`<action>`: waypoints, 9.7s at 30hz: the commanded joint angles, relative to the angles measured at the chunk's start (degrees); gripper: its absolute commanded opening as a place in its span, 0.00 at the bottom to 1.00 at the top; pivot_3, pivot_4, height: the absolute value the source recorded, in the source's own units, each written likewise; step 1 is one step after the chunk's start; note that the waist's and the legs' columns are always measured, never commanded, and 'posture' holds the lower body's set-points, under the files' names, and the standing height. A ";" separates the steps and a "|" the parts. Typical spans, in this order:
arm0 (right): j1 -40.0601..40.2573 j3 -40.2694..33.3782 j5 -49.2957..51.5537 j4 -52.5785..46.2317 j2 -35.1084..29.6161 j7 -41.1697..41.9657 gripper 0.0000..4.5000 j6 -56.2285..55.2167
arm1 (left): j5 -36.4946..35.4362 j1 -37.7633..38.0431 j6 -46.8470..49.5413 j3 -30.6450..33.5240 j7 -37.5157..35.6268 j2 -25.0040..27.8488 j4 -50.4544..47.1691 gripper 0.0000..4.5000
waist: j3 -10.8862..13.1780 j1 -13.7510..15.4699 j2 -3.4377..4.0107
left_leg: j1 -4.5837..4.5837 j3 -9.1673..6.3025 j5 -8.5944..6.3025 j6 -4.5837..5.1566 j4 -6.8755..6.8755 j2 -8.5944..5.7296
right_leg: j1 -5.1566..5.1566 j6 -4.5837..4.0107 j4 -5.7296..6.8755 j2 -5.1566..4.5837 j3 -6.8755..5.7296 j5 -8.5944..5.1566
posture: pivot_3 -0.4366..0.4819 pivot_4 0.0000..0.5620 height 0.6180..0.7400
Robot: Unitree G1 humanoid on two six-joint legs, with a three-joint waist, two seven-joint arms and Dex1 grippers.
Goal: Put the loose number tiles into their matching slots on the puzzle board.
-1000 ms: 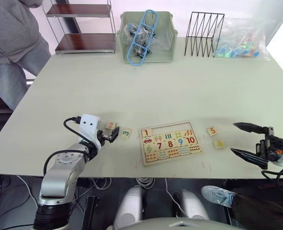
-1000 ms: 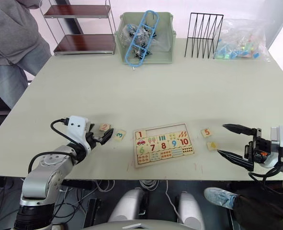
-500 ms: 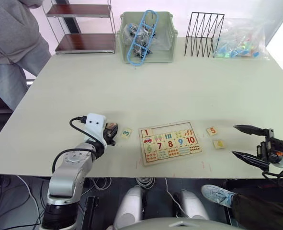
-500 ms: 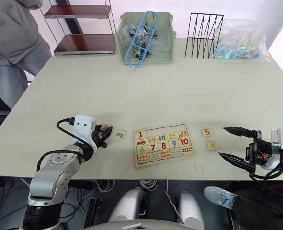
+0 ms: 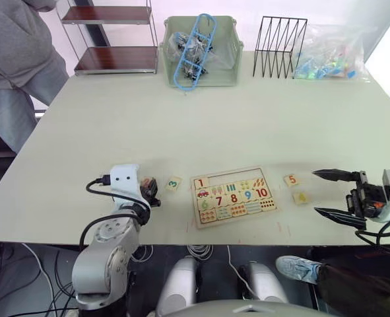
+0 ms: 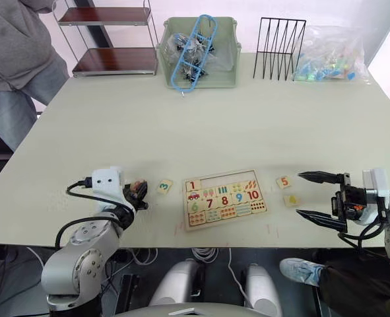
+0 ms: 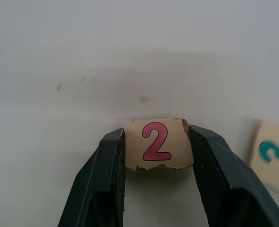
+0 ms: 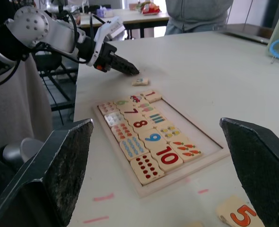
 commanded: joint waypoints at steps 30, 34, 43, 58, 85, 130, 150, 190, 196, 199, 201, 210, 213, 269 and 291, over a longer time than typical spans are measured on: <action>0.01 -0.03 1.42 -4.73 0.22 -0.92 1.00 0.40 | -2.13 6.29 0.04 3.91 -4.74 -0.36 -9.52 0.98 | 0.00 0.01 -0.01 | -0.02 -0.01 0.00 0.00 0.06 0.02 | 0.00 -0.02 -0.02 0.02 0.02 -0.01 | 0.48 0.27 1.00; 0.17 -0.19 1.41 -4.87 0.34 -1.03 1.00 0.38 | -3.75 8.29 -3.00 5.94 -8.73 2.09 -9.59 0.98 | 0.00 -0.02 0.00 | -0.01 -0.01 0.00 0.00 0.06 0.02 | 0.00 -0.03 -0.02 0.00 0.02 -0.02 | 0.48 0.27 1.00; 0.26 -0.32 1.08 -4.11 1.02 -0.70 1.00 -0.37 | -9.43 14.23 -21.52 12.44 -28.26 13.09 -0.59 0.98 | 0.00 0.00 0.00 | -0.01 0.02 0.00 -0.01 0.06 0.06 | -0.01 -0.25 -0.07 -0.31 0.00 -0.14 | 0.48 0.27 1.00; 1.01 -0.75 0.54 -3.78 2.48 -0.08 1.00 -1.30 | -12.72 2.42 -58.57 13.04 -77.36 40.81 43.97 0.98 | 0.01 -0.08 0.04 | -0.05 0.06 -0.02 -0.02 -0.08 0.06 | -0.13 -0.29 -0.13 -0.55 -0.04 -0.16 | 0.48 0.27 1.00; 4.34 -2.60 0.84 -6.60 2.77 -1.68 1.00 -2.33 | -9.62 -31.41 -88.44 -26.13 -97.31 52.37 84.45 0.98 | 0.02 -0.10 0.03 | -0.11 0.14 -0.01 0.02 -0.11 0.03 | -0.26 0.00 0.04 -0.11 -0.48 -0.01 | 0.48 0.27 1.00; 6.42 -2.78 1.49 -11.45 5.33 -8.19 1.00 -0.30 | -21.52 -27.06 -37.54 -11.98 -86.03 59.35 35.52 0.20 | 0.08 -0.10 0.03 | -0.06 0.15 0.00 0.00 -0.01 0.15 | -0.25 0.02 0.14 0.20 -0.31 -0.03 | 0.48 0.27 1.00; 6.33 -3.53 0.90 -8.51 5.92 -6.83 1.00 -2.34 | -7.86 -48.27 -19.67 -30.80 -77.92 47.74 30.24 0.20 | 0.09 -0.09 0.00 | -0.08 0.11 0.00 -0.01 0.33 0.03 | -0.18 0.03 0.30 0.40 -0.23 -0.03 | 0.48 0.27 1.00; 12.60 -6.80 0.85 -11.71 7.08 -10.36 1.00 -4.81 | 12.18 -63.70 -6.23 -52.55 -78.06 30.69 41.36 0.20 | 0.13 -0.04 -0.01 | -0.16 0.08 -0.01 0.01 0.66 0.04 | -0.21 0.12 0.60 0.39 -0.05 -0.10 | 0.48 0.27 1.00; 13.63 -7.27 0.44 -12.85 6.77 -11.58 1.00 -4.55 | 12.75 -63.52 -6.31 -52.67 -78.23 30.47 41.64 0.20 | 0.12 -0.03 -0.01 | -0.16 0.08 -0.01 0.01 0.66 0.05 | -0.21 0.12 0.61 0.38 -0.04 -0.10 | 0.48 0.27 1.00; 13.90 -7.50 0.42 -13.30 6.65 -12.07 1.00 -4.50 | 12.95 -63.61 -6.22 -52.73 -78.06 30.03 42.12 0.20 | 0.12 -0.04 -0.01 | -0.16 0.08 -0.01 0.01 0.66 0.05 | -0.21 0.12 0.61 0.38 -0.04 -0.11 | 0.48 0.27 1.00; 13.95 -7.54 0.45 -13.50 6.61 -12.27 1.00 -4.46 | 13.23 -63.73 -6.29 -52.81 -77.86 29.59 42.64 0.20 | 0.13 -0.03 -0.01 | -0.16 0.08 -0.01 0.01 0.67 0.05 | -0.21 0.12 0.61 0.38 -0.04 -0.11 | 0.48 0.27 1.00; 14.08 -7.49 0.50 -14.09 6.74 -13.08 1.00 -4.53 | 14.27 -63.29 -7.15 -53.48 -77.75 28.54 43.15 0.20 | 0.13 -0.03 -0.01 | -0.16 0.08 -0.01 0.01 0.67 0.05 | -0.21 0.12 0.61 0.38 -0.04 -0.11 | 0.48 0.27 1.00; 14.02 -7.41 0.45 -14.10 6.83 -13.19 1.00 -4.56 | 14.58 -63.14 -7.45 -53.63 -77.38 28.14 43.52 0.20 | 0.13 0.00 -0.01 | -0.16 0.08 -0.01 0.01 0.67 0.05 | -0.21 0.12 0.61 0.38 -0.03 -0.11 | 0.48 0.27 1.00; 13.04 -7.10 0.02 -11.75 6.74 -11.58 1.00 -5.66 | 6.29 -63.46 -4.89 -39.24 -75.67 29.10 44.52 0.99 | 0.13 -0.10 -0.01 | -0.16 0.08 -0.01 0.01 0.68 0.07 | -0.24 0.12 0.66 0.37 -0.03 -0.12 | 0.48 0.27 1.00; 11.45 -7.04 -0.23 -9.89 6.76 -10.55 1.00 -5.77 | 1.66 -45.43 -27.91 -27.93 -76.88 35.20 46.87 0.11 | 0.14 -0.03 0.01 | -0.14 0.10 -0.01 0.01 0.71 0.08 | -0.24 0.11 0.73 0.32 -0.03 -0.12 | 0.48 0.27 1.00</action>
